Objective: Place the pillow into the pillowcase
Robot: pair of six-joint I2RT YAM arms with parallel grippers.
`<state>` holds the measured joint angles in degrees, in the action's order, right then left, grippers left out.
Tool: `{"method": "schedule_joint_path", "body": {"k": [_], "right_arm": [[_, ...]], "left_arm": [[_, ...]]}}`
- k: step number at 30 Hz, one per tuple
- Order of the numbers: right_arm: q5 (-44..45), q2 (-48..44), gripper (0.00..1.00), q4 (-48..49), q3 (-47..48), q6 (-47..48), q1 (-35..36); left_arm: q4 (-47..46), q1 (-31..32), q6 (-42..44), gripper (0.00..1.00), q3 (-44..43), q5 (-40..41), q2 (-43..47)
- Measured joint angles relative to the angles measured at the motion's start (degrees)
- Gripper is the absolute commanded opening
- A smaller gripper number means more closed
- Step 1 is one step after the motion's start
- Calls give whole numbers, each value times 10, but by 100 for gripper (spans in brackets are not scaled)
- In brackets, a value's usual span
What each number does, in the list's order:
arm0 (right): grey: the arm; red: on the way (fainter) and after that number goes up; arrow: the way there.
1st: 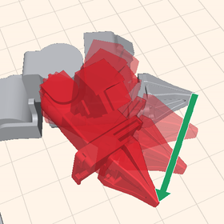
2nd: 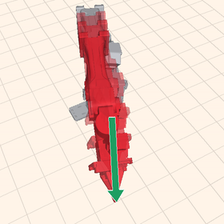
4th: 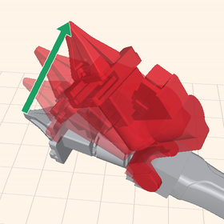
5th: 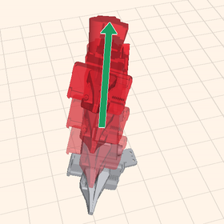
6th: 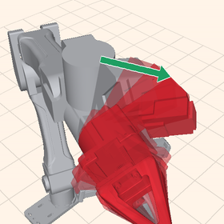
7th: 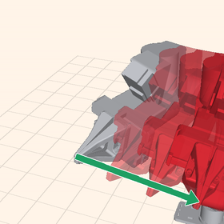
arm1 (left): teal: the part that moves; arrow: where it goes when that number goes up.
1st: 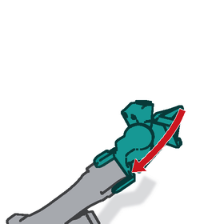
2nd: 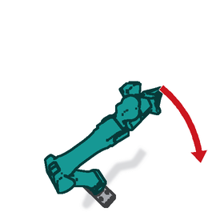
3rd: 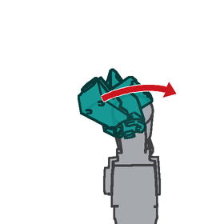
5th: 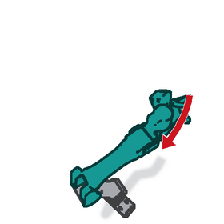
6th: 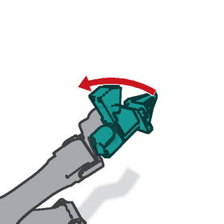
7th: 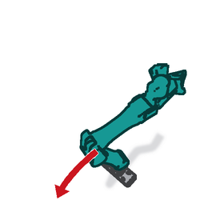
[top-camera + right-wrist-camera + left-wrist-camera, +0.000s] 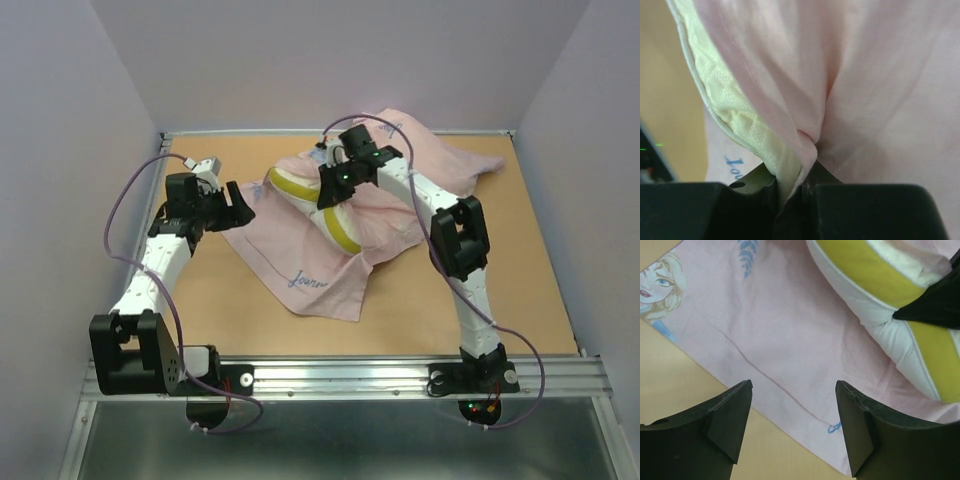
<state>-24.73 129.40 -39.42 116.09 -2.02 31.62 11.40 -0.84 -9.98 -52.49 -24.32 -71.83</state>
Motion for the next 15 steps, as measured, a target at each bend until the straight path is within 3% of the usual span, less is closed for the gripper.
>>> {"method": "schedule_joint_path", "body": {"k": [4, 15], "right_arm": [[-122, -6, 1, 12, 0, -73, -65], [-228, -19, 1, 100, -43, -206, -78]], "left_arm": [[-51, 44, -23, 72, 0, 4, -43], [-261, 162, -142, 78, 0, -2, -207]]}}
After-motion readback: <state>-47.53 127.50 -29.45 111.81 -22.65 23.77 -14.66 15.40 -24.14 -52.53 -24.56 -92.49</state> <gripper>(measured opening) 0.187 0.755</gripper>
